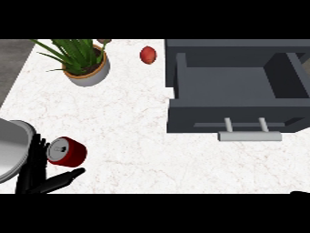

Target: Pick up the can, place it into the drawer and close the drawer

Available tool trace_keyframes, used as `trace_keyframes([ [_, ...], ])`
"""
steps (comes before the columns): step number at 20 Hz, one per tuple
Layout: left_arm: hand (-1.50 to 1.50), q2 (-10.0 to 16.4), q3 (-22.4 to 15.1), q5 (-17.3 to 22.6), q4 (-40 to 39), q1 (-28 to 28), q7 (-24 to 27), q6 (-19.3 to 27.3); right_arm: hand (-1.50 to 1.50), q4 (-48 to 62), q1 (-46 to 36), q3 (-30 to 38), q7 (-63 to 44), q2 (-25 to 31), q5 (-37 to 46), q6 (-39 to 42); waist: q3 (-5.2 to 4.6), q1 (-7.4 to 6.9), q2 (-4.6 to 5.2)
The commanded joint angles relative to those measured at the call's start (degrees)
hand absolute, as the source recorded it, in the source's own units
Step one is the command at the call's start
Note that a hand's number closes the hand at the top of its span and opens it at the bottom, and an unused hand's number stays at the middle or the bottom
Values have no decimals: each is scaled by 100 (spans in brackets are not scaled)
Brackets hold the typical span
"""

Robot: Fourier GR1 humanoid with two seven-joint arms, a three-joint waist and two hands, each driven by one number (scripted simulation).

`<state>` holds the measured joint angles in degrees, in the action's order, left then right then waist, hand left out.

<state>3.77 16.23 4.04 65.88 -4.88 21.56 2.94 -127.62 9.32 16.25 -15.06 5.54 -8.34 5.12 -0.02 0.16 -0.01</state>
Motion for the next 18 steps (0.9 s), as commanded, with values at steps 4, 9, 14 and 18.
trace_keyframes([
  [4, -150, 356, 218, 113, -1250, 704, 505, -3, -150, -101, -19, -203, -17, -151, 279, 51, 1, 1, 0],
  [9, -150, 267, 202, 93, -2359, 1129, 1272, -134, -150, 91, 156, -242, 400, -374, 369, 128, -1, 22, 7],
  [14, -150, 418, 7, 144, -2060, 1180, 995, -307, -150, -9, 240, 139, 293, -132, 106, 347, 2, 11, -1],
  [18, -150, 547, 34, 38, -3098, 1785, 1400, -445, -150, 142, 118, 248, 335, -86, -78, 404, 0, 40, 7],
])
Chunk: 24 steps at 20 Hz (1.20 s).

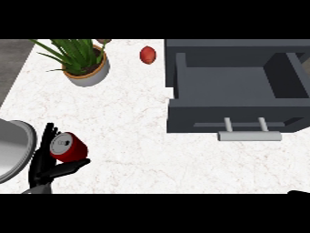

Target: Pick up the can, place it into the drawer and close the drawer

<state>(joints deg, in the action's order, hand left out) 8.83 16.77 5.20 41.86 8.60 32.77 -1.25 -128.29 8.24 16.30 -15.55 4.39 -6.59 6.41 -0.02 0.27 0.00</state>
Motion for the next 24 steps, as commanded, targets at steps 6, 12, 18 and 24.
trace_keyframes([
  [6, 150, 166, -192, 329, 316, 207, -453, -847, -150, 435, -349, 415, 126, 247, -226, 82, 5, -34, -6],
  [12, 150, -212, -290, 199, -383, 658, 252, -483, -150, 87, -696, 394, -521, 341, -172, -200, 0, -19, 1],
  [18, 150, -238, -331, 340, -334, 1255, -5, -581, -150, -73, 14, -123, 121, -222, 384, -32, 0, 12, 2],
  [24, 150, -586, -290, 156, -1452, 2613, 198, -32, -150, -190, -277, 75, -177, 19, 183, -75, -5, 102, 33],
])
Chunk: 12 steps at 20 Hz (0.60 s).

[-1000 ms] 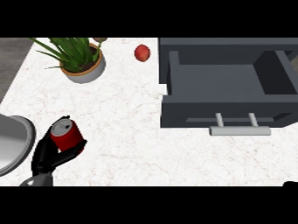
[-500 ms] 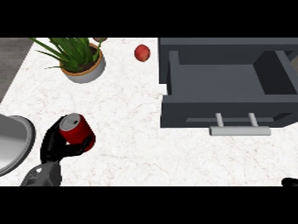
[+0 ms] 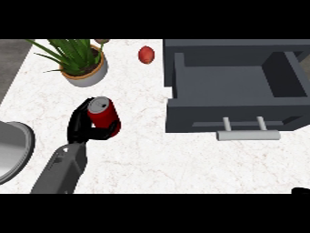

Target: Pick up the can, place it into the drawer and close the drawer

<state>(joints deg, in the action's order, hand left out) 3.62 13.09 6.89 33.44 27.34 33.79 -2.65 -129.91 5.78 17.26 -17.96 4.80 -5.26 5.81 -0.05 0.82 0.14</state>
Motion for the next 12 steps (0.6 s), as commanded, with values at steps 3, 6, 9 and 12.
trace_keyframes([
  [3, 150, -349, -136, -58, -455, 911, -146, 343, -150, 313, -334, 75, 154, 75, 100, -89, 2, -8, 7],
  [6, 150, -352, -628, 82, 366, 865, -929, 466, -150, 12, 84, 142, 201, -1, -20, 40, 7, -45, -31],
  [9, 150, -356, -940, 81, 1058, 901, -1444, 768, -150, -72, -14, 192, -72, 120, 2, -12, 8, -73, -43],
  [12, 150, -358, -963, -60, 1507, 1407, -2140, 926, -150, -214, 168, 333, -59, 164, -92, 49, 12, -85, -74],
])
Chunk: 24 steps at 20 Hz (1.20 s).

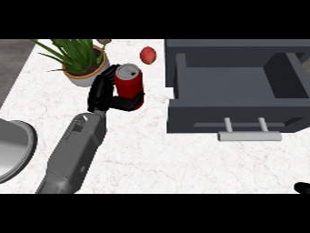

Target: Pick up the can, place it into the drawer and close the drawer

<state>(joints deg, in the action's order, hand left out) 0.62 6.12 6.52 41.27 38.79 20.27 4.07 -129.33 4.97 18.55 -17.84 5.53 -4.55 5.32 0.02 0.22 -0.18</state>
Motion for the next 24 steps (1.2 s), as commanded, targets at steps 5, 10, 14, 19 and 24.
trace_keyframes([
  [5, 150, -57, -422, 197, 1034, 903, -1659, 445, -150, -271, 30, -74, -179, -42, 12, -35, -1, 11, 3],
  [10, 150, -62, -740, 334, 1645, 1527, -2628, 1083, -150, -206, 144, -18, -6, -30, 29, 55, 1, 25, -4],
  [14, 150, -62, -1161, 335, 1273, 2105, -2606, 1481, -150, 244, -159, -17, 129, 32, 6, 65, 1, 79, 28],
  [19, 150, -62, -1532, 624, 1023, 2743, -3104, 1971, -150, 75, -377, 96, -216, 113, -64, -119, 0, 104, 29],
  [24, 150, -62, -1317, 686, 161, 3705, -3022, 1915, -150, 236, -381, -118, -110, -7, 185, -149, 3, 136, 62],
])
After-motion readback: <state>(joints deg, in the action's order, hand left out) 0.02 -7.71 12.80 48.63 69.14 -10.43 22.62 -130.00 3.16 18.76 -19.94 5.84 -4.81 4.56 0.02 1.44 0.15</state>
